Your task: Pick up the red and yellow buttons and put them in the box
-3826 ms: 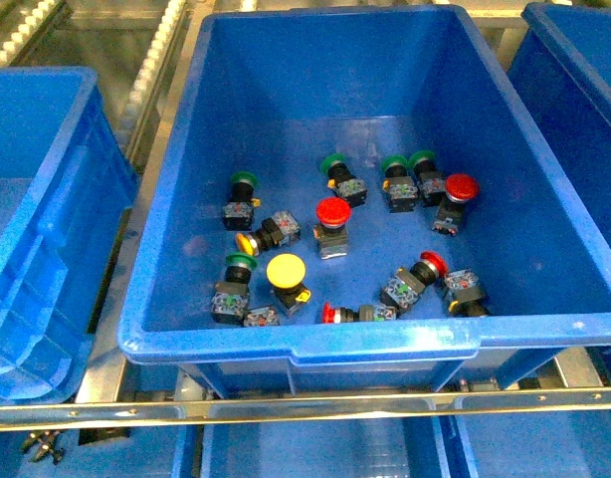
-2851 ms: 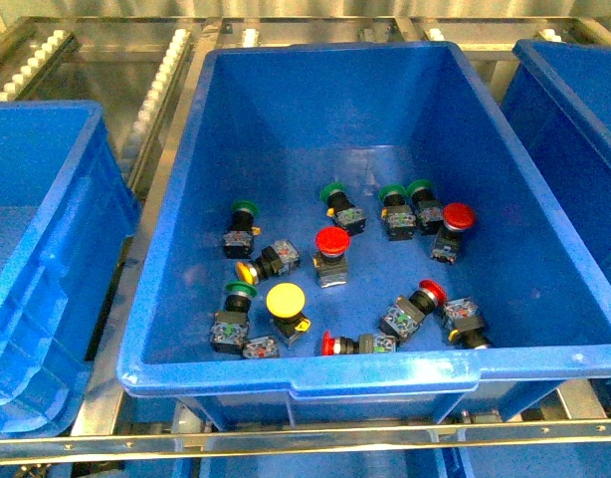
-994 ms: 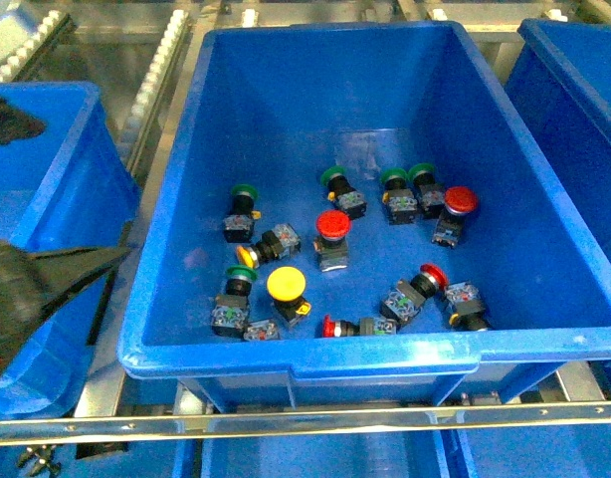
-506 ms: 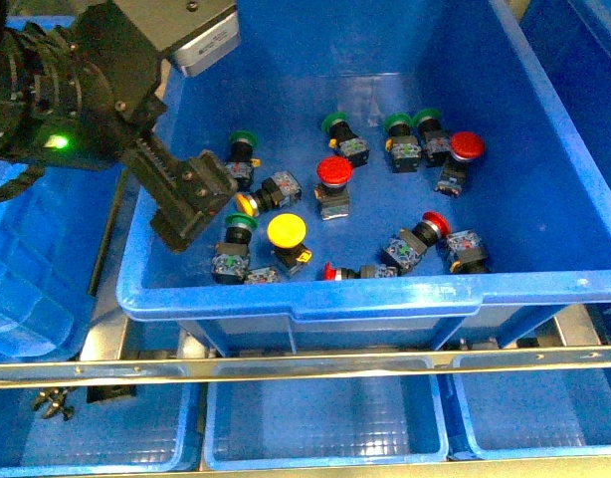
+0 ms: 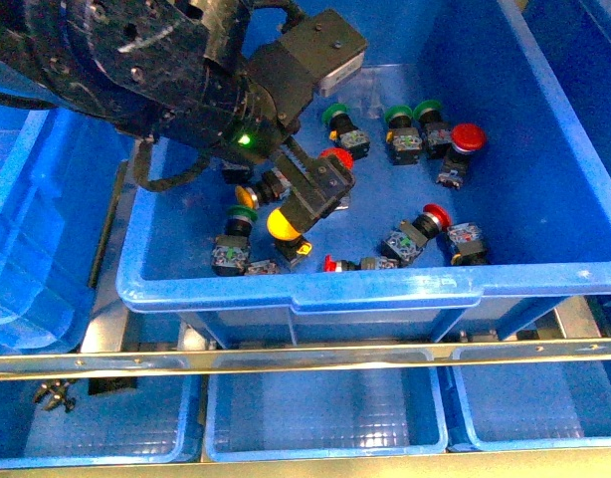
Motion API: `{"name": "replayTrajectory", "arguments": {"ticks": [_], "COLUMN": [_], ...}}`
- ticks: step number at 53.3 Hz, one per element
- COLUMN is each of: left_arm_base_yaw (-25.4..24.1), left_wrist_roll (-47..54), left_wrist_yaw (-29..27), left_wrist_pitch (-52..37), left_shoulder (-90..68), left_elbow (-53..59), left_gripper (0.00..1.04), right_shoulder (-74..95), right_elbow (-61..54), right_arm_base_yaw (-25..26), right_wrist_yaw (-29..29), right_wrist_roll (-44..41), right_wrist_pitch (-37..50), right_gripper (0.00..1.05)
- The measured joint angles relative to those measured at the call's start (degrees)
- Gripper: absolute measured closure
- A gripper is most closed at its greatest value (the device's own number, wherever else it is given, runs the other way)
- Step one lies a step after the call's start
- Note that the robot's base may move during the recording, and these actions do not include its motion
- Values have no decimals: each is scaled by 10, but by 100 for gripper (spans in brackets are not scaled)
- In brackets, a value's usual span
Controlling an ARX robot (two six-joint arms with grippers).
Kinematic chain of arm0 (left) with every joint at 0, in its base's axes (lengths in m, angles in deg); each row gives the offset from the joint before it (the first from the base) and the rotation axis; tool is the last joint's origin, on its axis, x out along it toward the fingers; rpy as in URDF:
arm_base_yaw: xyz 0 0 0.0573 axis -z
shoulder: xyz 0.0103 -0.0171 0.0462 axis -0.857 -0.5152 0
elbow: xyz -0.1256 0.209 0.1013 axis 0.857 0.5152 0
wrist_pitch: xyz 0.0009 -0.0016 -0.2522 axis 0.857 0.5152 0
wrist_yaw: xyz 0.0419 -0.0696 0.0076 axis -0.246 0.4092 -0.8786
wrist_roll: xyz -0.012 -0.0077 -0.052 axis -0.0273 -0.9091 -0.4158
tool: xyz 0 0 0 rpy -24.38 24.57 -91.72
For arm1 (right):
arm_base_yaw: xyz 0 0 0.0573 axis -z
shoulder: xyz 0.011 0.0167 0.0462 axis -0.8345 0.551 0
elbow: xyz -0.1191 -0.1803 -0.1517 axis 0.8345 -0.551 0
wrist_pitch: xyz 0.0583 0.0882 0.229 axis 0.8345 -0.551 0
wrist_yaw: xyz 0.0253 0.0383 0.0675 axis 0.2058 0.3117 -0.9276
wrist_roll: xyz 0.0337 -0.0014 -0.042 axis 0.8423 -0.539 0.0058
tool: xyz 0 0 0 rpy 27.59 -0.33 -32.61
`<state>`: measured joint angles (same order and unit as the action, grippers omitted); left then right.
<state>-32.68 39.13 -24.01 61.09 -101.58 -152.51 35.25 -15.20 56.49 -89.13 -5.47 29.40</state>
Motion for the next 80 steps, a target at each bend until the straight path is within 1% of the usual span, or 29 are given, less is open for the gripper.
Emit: {"name": "replayTrajectory", "arguments": {"ticks": [26, 49, 67, 72, 74, 80], "left_arm_base_yaw": [29, 25, 19, 19, 19, 19], "left_wrist_roll": [-35, -37, -47, -51, -53, -57], "left_wrist_yaw": [1, 6, 22, 25, 25, 26], "left_wrist_pitch": [23, 22, 18, 16, 16, 14], "left_shoulder": [-113, -153, -182, -182, -182, -182], "left_elbow": [-118, -163, -202, -203, -203, -203], "left_gripper": [8, 8, 8, 21, 28, 44], "right_shoulder": [0, 0, 0, 0, 0, 0], "right_elbow": [0, 0, 0, 0, 0, 0], "right_arm_base_yaw": [0, 0, 0, 0, 0, 0], "right_wrist_yaw": [0, 0, 0, 0, 0, 0], "right_wrist_roll": [0, 0, 0, 0, 0, 0], "right_wrist_pitch": [0, 0, 0, 0, 0, 0], "right_gripper": [7, 7, 7, 7, 7, 7]}}
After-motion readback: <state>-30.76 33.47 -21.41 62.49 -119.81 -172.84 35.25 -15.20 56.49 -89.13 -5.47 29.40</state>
